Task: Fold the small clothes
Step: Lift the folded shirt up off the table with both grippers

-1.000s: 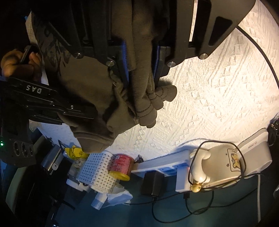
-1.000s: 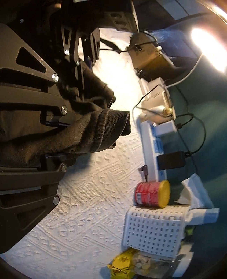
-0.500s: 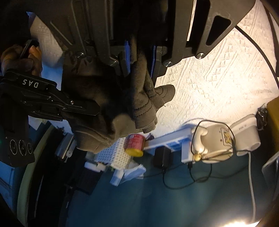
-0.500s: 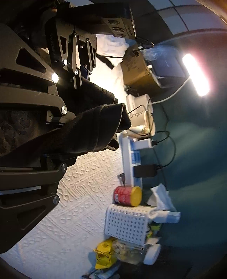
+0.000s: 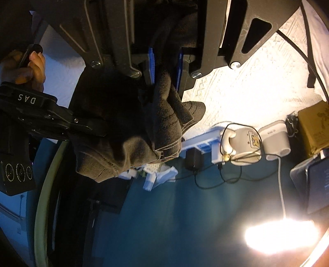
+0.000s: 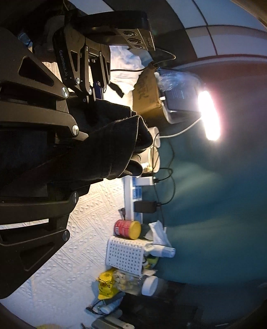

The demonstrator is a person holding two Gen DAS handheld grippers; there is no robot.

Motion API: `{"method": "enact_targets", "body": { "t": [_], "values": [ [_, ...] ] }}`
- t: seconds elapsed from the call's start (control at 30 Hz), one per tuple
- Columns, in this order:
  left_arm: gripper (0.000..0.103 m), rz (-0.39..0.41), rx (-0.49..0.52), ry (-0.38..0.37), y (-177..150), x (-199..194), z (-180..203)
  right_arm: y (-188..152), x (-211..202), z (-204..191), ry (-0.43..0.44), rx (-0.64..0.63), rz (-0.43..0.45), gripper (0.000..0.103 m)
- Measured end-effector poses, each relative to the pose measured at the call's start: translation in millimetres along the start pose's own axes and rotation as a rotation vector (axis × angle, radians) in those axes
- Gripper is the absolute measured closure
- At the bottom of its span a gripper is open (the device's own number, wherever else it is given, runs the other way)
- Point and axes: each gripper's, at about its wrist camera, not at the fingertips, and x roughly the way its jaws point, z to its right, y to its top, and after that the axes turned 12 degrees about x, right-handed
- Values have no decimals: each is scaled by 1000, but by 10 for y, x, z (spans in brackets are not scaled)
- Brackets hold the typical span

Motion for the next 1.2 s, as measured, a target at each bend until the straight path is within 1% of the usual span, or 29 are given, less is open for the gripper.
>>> {"method": "enact_targets", "body": {
  "t": [0.27,0.43,0.6,0.77,1.0,1.2],
  "values": [
    [88,77,17,26,34,-361,71,24,-416,-289,9,-47,83,81],
    [88,115,-7,31,53,-567,54,50,-631,-495,24,-77,119,81],
    [88,163,-7,58,79,-786,57,92,-850,-720,39,-115,167,81],
    [88,222,-6,95,88,-1053,25,131,-1030,-940,58,-159,210,81],
    [88,272,-9,141,87,-1321,-67,159,-1197,-1277,115,-223,246,81],
    [88,316,0,204,69,-1607,-151,194,-1300,-1578,158,-284,280,81]
  ]
}}
